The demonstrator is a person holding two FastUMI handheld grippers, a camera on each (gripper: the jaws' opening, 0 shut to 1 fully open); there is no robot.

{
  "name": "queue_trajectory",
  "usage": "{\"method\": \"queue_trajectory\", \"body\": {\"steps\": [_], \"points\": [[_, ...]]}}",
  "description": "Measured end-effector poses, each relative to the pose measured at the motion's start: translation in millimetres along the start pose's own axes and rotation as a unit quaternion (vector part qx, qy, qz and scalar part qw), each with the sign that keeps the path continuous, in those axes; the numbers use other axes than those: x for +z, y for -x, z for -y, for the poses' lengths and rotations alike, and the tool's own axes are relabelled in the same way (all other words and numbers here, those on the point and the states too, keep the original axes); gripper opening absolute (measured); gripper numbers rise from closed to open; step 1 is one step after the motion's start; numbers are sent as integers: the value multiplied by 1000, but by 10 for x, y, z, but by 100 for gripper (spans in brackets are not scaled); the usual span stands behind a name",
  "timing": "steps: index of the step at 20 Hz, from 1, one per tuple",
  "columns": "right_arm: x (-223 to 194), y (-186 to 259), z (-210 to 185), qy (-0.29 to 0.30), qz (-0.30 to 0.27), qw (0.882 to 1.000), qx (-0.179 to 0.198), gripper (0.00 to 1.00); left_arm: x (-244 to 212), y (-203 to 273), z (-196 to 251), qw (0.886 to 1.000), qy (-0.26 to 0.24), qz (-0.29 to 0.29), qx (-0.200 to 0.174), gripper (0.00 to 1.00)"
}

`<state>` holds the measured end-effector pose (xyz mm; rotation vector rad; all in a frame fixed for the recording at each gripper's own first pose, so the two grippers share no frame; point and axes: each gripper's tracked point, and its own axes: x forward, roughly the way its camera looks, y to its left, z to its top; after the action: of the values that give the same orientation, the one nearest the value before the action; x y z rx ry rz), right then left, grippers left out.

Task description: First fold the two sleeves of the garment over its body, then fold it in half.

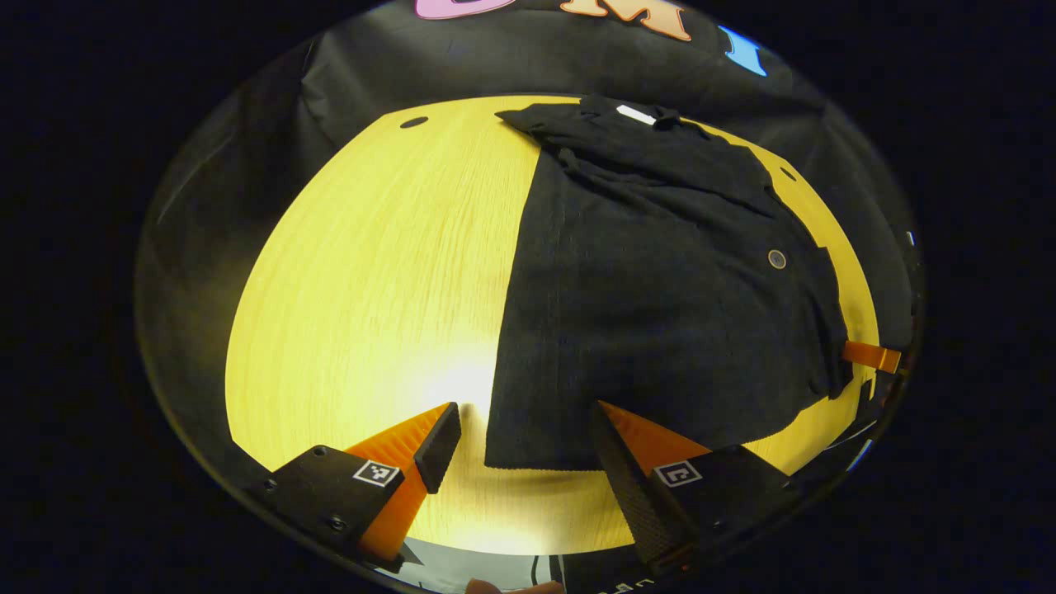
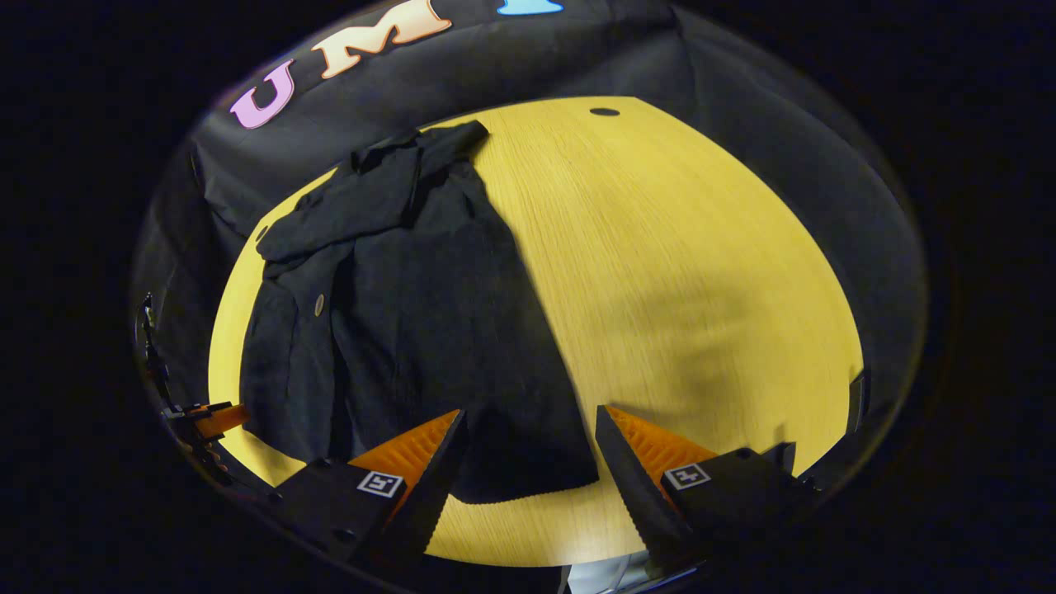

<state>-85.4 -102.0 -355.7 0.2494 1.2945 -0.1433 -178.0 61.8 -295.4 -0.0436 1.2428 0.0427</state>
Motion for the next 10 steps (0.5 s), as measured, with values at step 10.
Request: {"method": "queue_trajectory", "body": {"steps": [10], "points": [[11,-38,-67,32,-9,999,-43,91,-23,-88,126,999,-27,-29,-17,71]]}}
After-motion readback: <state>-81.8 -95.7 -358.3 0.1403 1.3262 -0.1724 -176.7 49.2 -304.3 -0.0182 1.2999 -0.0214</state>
